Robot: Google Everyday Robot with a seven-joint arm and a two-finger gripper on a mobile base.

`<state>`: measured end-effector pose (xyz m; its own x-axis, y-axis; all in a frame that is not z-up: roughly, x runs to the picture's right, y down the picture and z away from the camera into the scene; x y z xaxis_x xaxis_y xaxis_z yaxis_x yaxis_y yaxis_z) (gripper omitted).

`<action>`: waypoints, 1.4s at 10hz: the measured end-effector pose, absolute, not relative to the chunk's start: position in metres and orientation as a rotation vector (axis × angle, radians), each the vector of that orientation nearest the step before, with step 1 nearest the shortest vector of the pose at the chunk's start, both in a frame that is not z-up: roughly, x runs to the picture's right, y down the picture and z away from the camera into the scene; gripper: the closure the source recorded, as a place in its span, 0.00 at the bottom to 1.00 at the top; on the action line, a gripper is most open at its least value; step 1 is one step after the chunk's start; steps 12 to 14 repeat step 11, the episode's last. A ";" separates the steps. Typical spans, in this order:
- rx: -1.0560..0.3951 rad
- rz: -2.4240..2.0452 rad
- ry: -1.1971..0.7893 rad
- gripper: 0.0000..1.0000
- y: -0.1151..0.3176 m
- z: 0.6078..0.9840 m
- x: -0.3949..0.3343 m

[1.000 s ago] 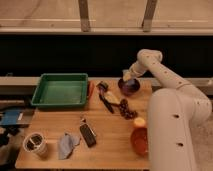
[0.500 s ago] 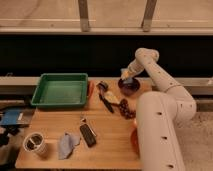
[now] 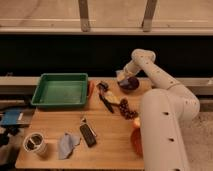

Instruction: Wipe purple bowl with sponge

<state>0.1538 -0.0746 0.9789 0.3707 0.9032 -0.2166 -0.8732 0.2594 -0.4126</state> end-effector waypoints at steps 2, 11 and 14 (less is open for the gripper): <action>-0.492 1.227 -0.054 0.91 -0.070 0.965 0.170; -0.433 1.203 -0.017 0.91 -0.110 0.994 0.175; -0.433 1.203 -0.017 0.91 -0.110 0.994 0.175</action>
